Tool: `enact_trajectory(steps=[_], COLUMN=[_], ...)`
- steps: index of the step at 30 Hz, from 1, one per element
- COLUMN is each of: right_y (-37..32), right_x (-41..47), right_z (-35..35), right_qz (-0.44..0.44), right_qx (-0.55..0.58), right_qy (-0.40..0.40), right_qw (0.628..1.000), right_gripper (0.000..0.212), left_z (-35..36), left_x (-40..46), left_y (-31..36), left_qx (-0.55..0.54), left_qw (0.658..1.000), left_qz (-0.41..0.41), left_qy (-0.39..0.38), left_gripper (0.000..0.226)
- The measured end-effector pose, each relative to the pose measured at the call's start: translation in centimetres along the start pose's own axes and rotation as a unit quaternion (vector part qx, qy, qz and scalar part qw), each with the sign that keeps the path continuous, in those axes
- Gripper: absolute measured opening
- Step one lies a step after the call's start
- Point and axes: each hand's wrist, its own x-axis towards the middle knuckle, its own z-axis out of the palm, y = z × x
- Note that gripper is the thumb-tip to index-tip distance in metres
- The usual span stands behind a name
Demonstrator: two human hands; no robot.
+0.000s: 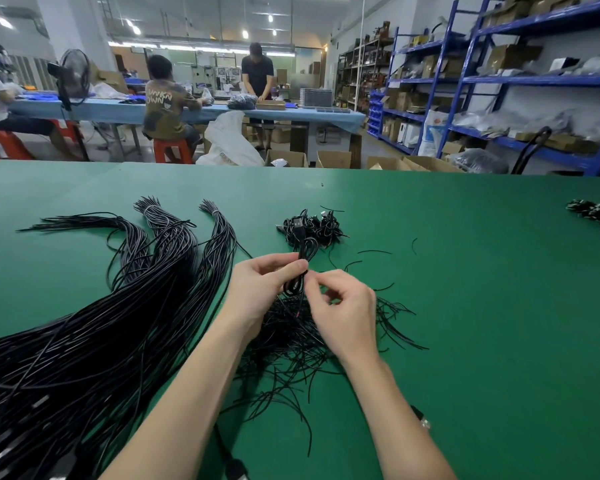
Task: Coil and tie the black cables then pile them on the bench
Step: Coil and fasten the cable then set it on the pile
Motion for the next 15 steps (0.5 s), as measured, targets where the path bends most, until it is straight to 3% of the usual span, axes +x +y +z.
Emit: enact_trajectory(steps=[2,4,7,12,15], right_y=[0.2,0.5,0.6,0.8,1.0], right_x=[-0.2,0.2,0.6,0.8,0.7], right_z=[0.2,0.1,0.0,-0.6,-1.0], right_qz=[0.033,0.137,0.282,0.345,0.358], right_qx=[0.006,0.052,0.182,0.244,0.262], right_qy=[-0.015,-0.03,-0.067,-0.074,-0.068], right_qw=[0.999,0.989,0.94,0.903,0.894], right_gripper=[0.011,0.01,0.008,0.005,0.005], left_z=[0.2,0.2,0.3,-0.7,-1.1], left_x=[-0.1,0.0,0.0,0.3,0.5], left_y=[-0.4,-0.7,-0.6,-0.5,-0.3], left_qx=[-0.015,-0.037,-0.077,-0.052,-0.056], left_qw=[1.0,0.999,0.995,0.996,0.996], left_qz=[-0.013,-0.033,-0.069,-0.073,-0.069], left_qy=[0.009,0.012,0.0,0.006,0.002], left_gripper=[0.019,0.022,0.03,0.014,0.015])
